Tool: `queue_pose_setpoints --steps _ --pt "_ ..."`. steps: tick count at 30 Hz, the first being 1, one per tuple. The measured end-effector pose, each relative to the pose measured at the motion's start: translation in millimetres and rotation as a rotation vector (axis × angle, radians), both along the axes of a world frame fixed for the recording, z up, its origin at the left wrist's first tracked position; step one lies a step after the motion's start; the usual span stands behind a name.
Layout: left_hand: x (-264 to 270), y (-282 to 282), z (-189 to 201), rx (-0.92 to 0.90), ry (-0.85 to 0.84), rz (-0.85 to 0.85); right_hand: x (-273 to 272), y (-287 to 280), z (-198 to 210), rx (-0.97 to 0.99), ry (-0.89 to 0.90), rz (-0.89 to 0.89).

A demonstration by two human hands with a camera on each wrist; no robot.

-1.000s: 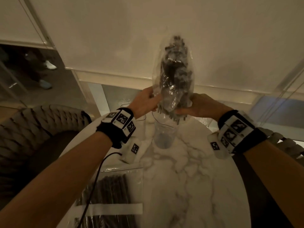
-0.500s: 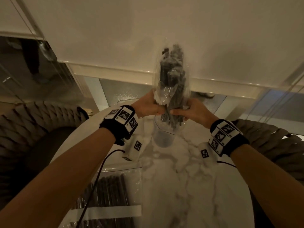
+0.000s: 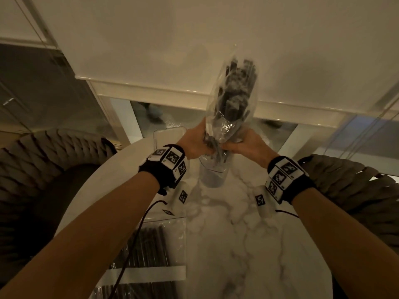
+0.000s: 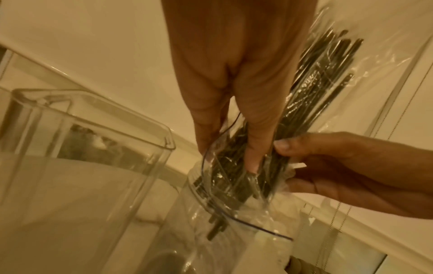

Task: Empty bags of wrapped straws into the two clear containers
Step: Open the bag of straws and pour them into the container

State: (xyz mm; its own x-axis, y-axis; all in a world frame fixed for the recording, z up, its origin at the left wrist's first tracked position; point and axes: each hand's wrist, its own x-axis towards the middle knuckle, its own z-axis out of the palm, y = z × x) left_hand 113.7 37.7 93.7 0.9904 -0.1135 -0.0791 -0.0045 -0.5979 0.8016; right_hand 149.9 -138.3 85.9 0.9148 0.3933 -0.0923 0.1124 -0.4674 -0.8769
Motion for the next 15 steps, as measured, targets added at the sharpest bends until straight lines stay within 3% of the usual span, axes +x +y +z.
queue_pose_setpoints --steps 4,8,12,15 --pt "-7 -6 -1 -0.032 -0.085 0.041 0 -2 1 -0.067 -0.063 -0.049" --pt "-7 -4 0 -0.031 -0.198 0.118 -2 -5 7 -0.141 -0.242 -0.105" --pt "-6 -6 -1 -0.031 -0.129 0.078 -2 -9 -3 -0.25 -0.217 -0.173" --pt "-8 -11 -10 -0.012 -0.033 0.078 -9 -4 -12 -0.194 -0.202 -0.233"
